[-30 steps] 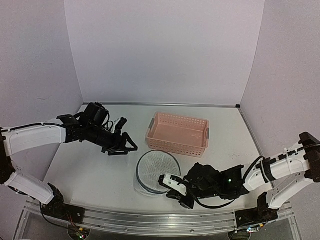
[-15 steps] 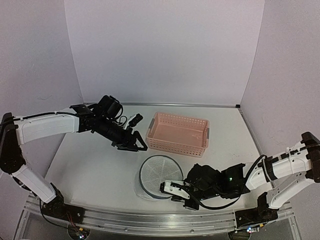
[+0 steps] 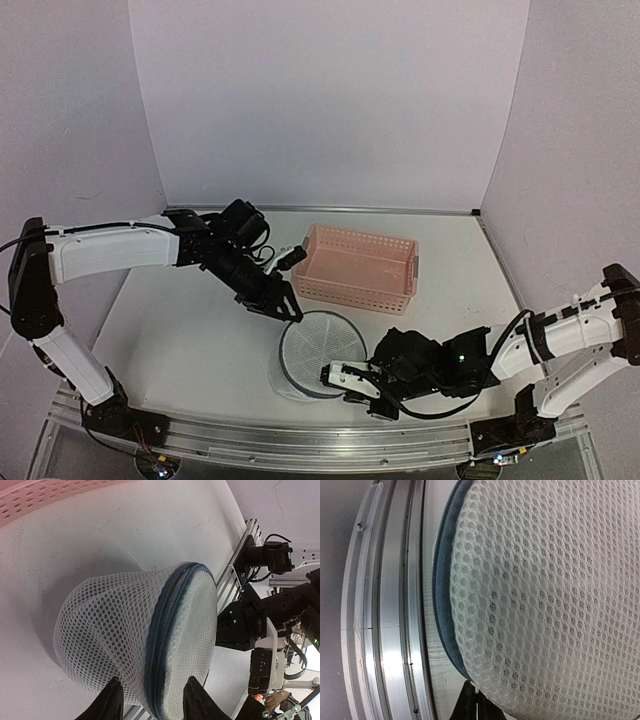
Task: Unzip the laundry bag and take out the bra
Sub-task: Adjust the laundry bag at the center of the board, then pass from the right arm to the left, then adjust the laundry bag at the center of the board, then open the lid of the laundry bag.
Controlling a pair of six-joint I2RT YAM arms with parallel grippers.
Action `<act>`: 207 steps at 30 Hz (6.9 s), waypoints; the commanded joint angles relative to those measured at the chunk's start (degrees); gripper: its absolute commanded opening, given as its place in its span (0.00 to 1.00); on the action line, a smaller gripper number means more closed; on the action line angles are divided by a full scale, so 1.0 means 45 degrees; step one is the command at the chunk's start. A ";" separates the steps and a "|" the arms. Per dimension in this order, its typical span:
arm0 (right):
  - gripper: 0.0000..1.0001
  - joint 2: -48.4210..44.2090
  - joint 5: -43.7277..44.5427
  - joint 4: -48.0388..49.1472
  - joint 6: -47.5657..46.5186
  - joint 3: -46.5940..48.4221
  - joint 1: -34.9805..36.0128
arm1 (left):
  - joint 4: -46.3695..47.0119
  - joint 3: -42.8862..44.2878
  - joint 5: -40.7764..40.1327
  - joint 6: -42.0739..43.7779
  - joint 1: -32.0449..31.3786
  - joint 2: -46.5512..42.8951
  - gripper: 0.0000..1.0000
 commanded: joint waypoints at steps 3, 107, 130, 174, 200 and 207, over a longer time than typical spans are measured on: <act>0.00 -0.0365 0.0133 0.0038 0.0078 0.0551 0.0012 | -0.0399 0.0903 -0.0129 0.0410 -0.0466 0.0129 0.38; 0.26 0.3876 0.4450 0.8500 -0.5507 0.3318 -0.0855 | 0.4748 -0.4279 -0.8455 -0.9836 -0.0676 -0.5758 0.00; 0.18 0.3471 0.5191 0.9086 -0.5507 0.2915 -0.0869 | 0.4749 -0.4318 -0.8398 -0.9795 -0.0685 -0.5700 0.00; 0.00 -0.0117 0.9069 0.6056 0.5580 0.2905 -0.0546 | 0.3676 -0.4797 -0.8821 -0.5558 -0.0675 -0.8366 0.76; 0.00 -0.1929 1.2412 0.4925 1.2098 0.0160 0.1461 | 0.3327 -0.2676 -0.5526 -0.5470 -0.0675 -0.2917 0.75; 0.00 -0.2013 1.2497 0.4881 1.2246 -0.0085 0.1670 | 0.3162 -0.1736 -0.5564 -0.4938 -0.0675 -0.2337 0.75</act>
